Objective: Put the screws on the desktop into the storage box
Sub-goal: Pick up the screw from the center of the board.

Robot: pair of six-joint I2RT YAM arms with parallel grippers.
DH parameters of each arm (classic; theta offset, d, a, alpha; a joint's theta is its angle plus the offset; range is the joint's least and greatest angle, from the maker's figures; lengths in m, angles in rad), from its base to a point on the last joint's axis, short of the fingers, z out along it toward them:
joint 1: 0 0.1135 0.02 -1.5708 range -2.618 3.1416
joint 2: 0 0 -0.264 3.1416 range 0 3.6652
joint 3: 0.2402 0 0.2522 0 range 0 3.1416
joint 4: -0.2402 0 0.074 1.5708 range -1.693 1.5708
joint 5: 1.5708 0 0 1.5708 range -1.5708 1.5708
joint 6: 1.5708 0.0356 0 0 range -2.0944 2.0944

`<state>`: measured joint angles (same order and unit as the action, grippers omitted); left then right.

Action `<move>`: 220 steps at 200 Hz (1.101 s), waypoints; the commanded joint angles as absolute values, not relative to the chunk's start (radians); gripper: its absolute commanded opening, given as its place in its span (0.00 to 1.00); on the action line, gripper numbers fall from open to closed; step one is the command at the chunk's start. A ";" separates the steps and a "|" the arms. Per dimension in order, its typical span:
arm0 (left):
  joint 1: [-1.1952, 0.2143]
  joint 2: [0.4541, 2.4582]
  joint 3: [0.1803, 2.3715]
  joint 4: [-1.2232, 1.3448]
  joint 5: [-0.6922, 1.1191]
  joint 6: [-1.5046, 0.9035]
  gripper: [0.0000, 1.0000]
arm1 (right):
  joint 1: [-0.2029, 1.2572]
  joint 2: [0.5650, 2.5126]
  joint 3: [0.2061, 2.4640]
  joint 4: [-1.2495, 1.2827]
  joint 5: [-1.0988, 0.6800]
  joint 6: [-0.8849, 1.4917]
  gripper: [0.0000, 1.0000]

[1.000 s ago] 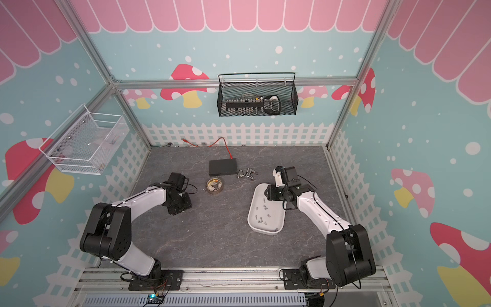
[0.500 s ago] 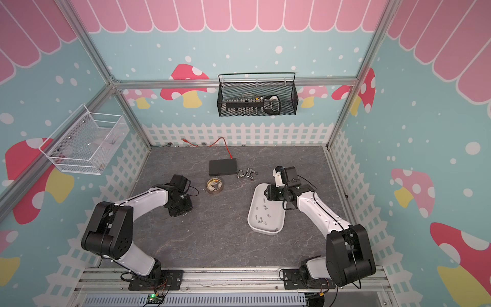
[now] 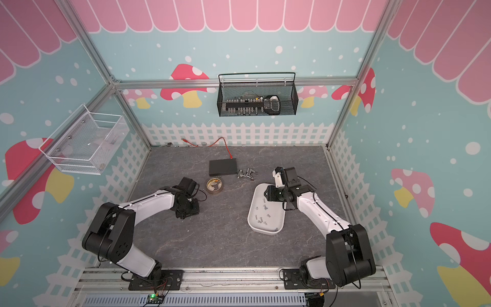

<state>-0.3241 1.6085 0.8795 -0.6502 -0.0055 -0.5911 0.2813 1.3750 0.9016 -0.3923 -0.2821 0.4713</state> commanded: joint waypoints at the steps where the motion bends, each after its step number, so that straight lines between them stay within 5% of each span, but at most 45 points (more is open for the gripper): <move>1: -0.346 1.625 0.850 -0.682 0.063 -0.595 0.43 | 0.282 1.369 0.889 -0.384 -0.289 0.465 0.48; 35: -0.396 1.651 0.852 -0.705 0.042 -0.613 0.44 | 0.281 1.367 0.891 -0.385 -0.292 0.465 0.48; 220: -0.369 1.735 0.841 -0.664 0.094 -0.603 0.12 | 0.282 1.360 0.885 -0.383 -0.298 0.466 0.48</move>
<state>-0.3496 1.6501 0.9138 -0.6785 0.0593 -0.6014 0.2813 1.3750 0.8925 -0.3904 -0.2901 0.4713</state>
